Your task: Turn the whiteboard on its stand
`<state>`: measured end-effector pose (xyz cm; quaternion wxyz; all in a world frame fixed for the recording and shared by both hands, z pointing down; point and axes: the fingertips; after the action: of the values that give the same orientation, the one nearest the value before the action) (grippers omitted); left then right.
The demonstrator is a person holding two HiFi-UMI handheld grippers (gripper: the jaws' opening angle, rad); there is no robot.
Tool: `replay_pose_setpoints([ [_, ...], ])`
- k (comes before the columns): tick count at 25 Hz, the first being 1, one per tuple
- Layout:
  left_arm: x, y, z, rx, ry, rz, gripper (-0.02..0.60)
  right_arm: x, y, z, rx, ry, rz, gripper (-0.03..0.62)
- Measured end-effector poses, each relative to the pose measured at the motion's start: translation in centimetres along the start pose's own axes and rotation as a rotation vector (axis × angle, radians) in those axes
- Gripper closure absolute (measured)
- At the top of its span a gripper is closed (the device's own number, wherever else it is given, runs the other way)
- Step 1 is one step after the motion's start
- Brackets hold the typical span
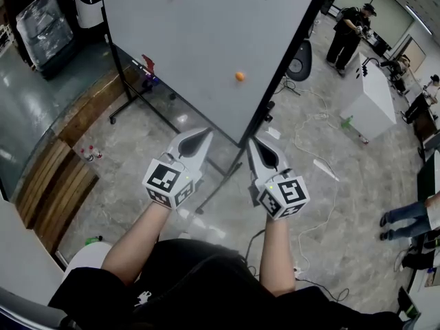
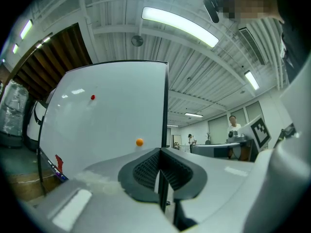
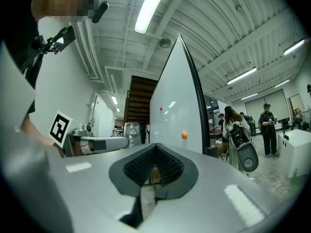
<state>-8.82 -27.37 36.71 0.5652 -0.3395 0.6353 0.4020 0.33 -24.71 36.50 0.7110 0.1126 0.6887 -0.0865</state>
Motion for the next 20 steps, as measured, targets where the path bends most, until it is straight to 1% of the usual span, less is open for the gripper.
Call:
replay_pose_setpoints([
  [8, -0.5, 1.2, -0.2, 0.016, 0.013, -0.003, 0.578, -1.0, 0.1, -1.3, 0.013, 0.008, -0.027, 0.585],
  [15, -1.0, 1.3, -0.1, 0.013, 0.021, -0.008, 0.578, -1.1, 0.4, -0.6, 0.004, 0.005, -0.024, 0.585],
  [20, -1.0, 0.7, -0.4, 0.009, 0.022, -0.007, 0.578, -1.0, 0.1, -0.4, 0.015, 0.003, -0.024, 0.585],
])
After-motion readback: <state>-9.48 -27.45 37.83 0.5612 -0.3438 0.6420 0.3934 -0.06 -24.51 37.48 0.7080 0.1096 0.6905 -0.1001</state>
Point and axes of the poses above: the fingertips, and each gripper's own axes: y backward along the fingers, z to its right, x out of its top, and after that the axes turned 11 degrees about -x, right-handed
